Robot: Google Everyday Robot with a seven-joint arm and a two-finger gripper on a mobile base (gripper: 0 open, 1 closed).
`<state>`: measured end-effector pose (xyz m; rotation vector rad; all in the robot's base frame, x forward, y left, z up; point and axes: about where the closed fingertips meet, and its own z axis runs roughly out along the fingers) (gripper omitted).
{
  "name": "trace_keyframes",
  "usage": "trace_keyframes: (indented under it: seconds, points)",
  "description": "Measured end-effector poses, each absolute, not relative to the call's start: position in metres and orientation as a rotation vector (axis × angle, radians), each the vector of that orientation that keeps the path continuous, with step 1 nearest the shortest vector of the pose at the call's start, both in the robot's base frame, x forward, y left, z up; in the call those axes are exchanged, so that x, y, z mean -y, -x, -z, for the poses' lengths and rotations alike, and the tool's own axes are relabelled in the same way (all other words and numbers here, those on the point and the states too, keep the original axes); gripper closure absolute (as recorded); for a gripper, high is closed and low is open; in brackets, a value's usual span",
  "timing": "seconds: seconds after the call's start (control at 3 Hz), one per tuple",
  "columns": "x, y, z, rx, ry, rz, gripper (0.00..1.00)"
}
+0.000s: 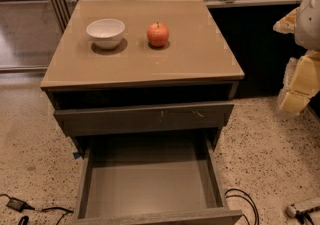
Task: Place apple into middle drawer
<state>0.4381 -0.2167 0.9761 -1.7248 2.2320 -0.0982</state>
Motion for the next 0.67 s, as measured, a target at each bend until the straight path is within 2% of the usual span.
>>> trace_keyframes:
  seconds: [0.33, 0.67]
  points:
    - [0.217, -0.438, -0.976, -2.232, 1.725, 0.098, 0.00]
    - [0.218, -0.452, -0.983, -2.185, 1.763, 0.183, 0.00]
